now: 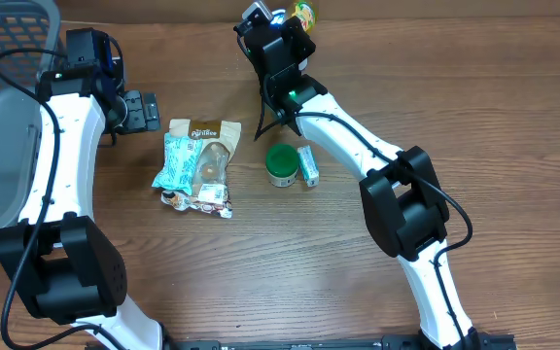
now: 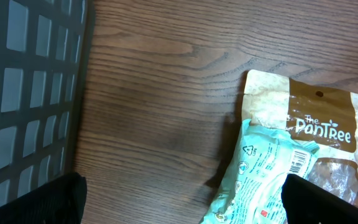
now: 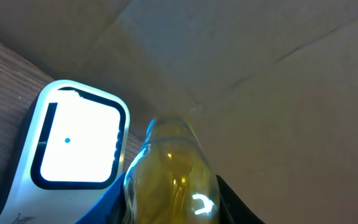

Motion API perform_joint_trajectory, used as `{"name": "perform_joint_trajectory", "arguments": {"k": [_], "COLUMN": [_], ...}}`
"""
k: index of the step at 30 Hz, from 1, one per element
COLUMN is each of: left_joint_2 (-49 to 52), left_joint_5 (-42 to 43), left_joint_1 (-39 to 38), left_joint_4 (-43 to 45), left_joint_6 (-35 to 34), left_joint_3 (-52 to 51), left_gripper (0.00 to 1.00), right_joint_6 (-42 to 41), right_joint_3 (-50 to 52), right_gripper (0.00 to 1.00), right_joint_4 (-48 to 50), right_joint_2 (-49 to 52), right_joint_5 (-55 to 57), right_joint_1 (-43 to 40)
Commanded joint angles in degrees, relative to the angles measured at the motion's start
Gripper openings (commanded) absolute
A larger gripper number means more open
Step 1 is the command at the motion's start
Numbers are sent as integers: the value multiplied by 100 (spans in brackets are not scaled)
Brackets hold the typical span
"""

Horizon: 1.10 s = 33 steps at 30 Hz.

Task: Scan the item barcode
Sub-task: 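Hold the yellow bottle in front of the white scanner, then carry the bottle to the table's right side and set it down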

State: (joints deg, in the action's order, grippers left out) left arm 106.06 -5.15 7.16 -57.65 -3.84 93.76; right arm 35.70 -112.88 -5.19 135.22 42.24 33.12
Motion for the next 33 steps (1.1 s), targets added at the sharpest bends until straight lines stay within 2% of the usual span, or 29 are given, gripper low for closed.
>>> {"name": "perform_joint_trajectory", "arguments": {"k": [1, 6, 12, 15, 18, 23, 29, 33], "left_joint_2": [-109, -107, -109, -107, -107, -107, -107, -109], "left_joint_5": [31, 31, 31, 31, 31, 31, 31, 31], "left_joint_1": [-15, -15, -17, -15, -15, -15, -15, -15], "left_joint_4": [2, 2, 2, 2, 2, 2, 2, 2], "left_joint_6": [107, 107, 107, 107, 107, 107, 107, 107], "left_joint_3": [101, 101, 101, 101, 101, 101, 101, 101], "left_gripper": [100, 99, 100, 100, 100, 100, 100, 100], "right_joint_6": [-116, -221, -1311, -2011, -2968, -4054, -4343, -4345], "right_joint_3": [-153, -160, -160, -160, -160, -160, -133, 13], "right_gripper": [20, 17, 16, 16, 17, 16, 17, 17], "right_joint_4": [114, 208, -304, -1019, -2159, -3550, -5064, -5560], "right_joint_2": [-74, -229, -1001, -1543, -2232, -2728, -2778, -2778], "right_joint_5": [240, 520, 389, -70, -675, -1152, -2345, -3121], "right_joint_1": [-13, -13, -17, -72, -302, -892, -2000, -2800]}}
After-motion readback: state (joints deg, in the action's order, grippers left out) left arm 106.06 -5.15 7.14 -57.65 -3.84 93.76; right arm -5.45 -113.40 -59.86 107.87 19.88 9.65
